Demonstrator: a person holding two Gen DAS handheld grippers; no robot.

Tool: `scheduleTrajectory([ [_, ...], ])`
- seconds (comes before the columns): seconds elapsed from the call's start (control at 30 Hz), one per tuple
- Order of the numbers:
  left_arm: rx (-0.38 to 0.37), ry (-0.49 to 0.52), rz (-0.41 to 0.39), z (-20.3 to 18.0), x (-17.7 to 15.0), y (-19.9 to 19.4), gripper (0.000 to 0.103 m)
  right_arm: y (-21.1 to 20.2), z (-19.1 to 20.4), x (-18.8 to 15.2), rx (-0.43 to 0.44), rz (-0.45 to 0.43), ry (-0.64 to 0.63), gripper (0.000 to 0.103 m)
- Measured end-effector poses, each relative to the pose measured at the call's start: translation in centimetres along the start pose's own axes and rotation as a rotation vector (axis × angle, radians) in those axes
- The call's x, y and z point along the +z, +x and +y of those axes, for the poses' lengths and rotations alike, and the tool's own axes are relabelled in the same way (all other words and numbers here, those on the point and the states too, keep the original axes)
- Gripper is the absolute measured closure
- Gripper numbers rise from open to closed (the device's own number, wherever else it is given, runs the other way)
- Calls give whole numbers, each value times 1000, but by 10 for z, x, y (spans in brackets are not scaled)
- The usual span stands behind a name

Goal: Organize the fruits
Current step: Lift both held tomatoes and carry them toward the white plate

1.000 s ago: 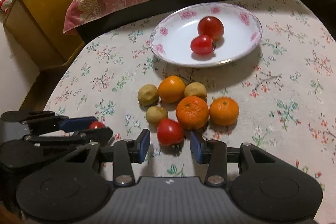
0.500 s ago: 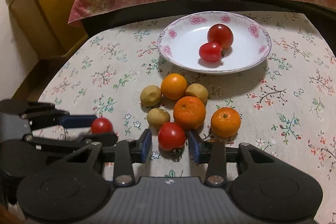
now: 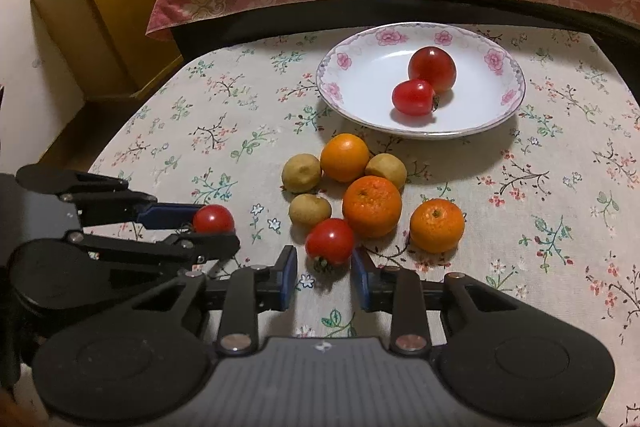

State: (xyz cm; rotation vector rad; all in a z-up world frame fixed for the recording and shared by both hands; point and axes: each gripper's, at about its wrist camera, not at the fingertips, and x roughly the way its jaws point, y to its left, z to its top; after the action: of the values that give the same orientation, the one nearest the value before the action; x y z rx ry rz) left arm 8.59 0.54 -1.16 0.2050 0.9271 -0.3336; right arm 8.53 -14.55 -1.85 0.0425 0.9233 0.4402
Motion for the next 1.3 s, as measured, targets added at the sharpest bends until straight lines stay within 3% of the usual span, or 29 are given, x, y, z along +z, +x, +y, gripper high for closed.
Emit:
scheduleTrajectory([
  [0.47, -11, 21, -1, -3, 0, 2, 61, 5, -9, 4, 30, 3, 64, 75],
  [0.7, 2, 22, -8, -5, 0, 3, 56, 7, -1, 3, 0, -20, 19, 75],
  [0.77, 0, 23, -8, -5, -1, 3, 59, 8, 2, 3, -14, -21, 8, 75],
  [0.83, 5, 25, -11, -6, 0, 2, 68, 8, 4, 3, -29, -18, -12, 80],
  [1.3, -15, 25, -20, -8, 7, -3, 68, -6, 3, 4, 11, -16, 7, 82],
])
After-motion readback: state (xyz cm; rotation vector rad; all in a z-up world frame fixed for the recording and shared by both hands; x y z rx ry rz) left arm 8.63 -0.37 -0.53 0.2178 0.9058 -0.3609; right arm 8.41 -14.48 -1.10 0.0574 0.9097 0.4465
